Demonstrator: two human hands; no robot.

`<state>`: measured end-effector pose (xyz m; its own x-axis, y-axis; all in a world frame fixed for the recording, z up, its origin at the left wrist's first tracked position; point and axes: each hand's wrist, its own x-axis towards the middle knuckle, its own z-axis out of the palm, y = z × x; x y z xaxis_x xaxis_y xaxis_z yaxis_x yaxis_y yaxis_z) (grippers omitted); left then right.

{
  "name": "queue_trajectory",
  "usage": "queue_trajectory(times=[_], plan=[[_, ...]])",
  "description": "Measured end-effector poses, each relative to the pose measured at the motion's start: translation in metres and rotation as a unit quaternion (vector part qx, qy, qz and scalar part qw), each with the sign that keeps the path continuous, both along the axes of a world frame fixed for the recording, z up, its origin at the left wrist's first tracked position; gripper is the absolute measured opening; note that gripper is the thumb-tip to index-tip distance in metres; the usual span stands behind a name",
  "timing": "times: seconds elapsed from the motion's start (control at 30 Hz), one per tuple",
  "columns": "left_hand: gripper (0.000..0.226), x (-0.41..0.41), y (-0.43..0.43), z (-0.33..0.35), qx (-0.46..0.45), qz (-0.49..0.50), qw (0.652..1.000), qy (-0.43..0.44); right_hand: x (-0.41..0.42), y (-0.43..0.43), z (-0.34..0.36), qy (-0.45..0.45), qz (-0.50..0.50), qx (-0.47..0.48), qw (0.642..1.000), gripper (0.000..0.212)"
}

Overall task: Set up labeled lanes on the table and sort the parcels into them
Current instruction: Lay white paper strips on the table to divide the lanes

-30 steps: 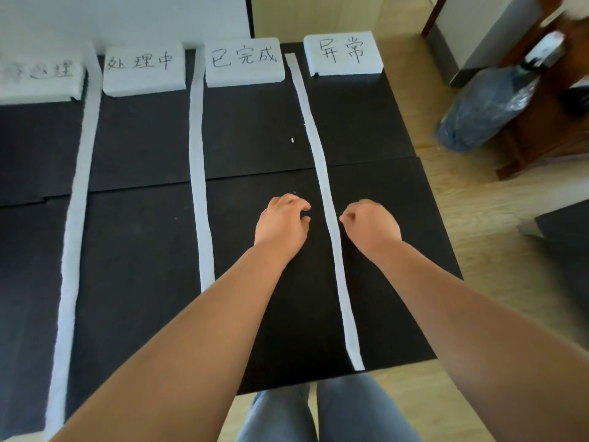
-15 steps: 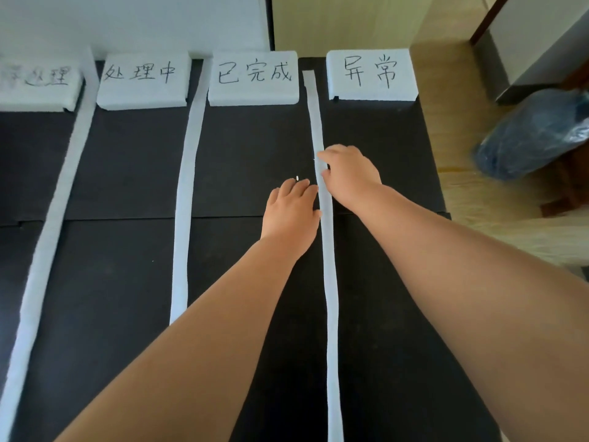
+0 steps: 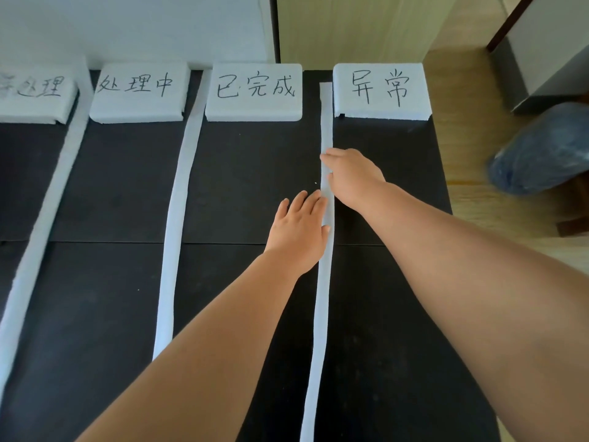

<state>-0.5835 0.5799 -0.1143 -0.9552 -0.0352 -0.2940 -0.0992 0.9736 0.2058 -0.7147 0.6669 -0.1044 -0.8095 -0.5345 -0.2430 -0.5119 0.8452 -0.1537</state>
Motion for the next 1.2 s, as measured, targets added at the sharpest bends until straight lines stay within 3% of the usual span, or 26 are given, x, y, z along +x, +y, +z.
queue_trajectory(times=[0.33, 0.5, 0.77, 0.9, 1.07, 1.2], plan=[[0.057, -0.002, -0.005, -0.005, -0.004, -0.012, 1.000, -0.003, -0.010, 0.000, -0.015, 0.000, 0.054, 0.025, 0.998, 0.051], [0.058, -0.002, -0.005, -0.003, -0.012, -0.017, 1.000, -0.014, -0.017, -0.006, -0.009, -0.022, 0.010, 0.013, 1.000, 0.053], [0.058, 0.002, -0.002, -0.005, -0.007, -0.007, 1.000, -0.016, -0.028, -0.010, 0.000, -0.047, 0.050, 0.124, 0.990, 0.059], [0.053, 0.023, 0.004, -0.001, 0.019, 0.000, 1.000, -0.003, -0.013, -0.013, -0.001, -0.002, 0.029, 0.141, 0.990, 0.062], [0.049, 0.061, 0.007, -0.001, 0.031, 0.004, 1.000, 0.001, 0.027, 0.003, 0.004, 0.041, 0.021, 0.108, 0.993, 0.048], [0.050, 0.085, 0.016, 0.003, 0.040, 0.013, 0.999, -0.003, 0.055, 0.017, 0.002, 0.038, 0.028, 0.139, 0.989, 0.058]])
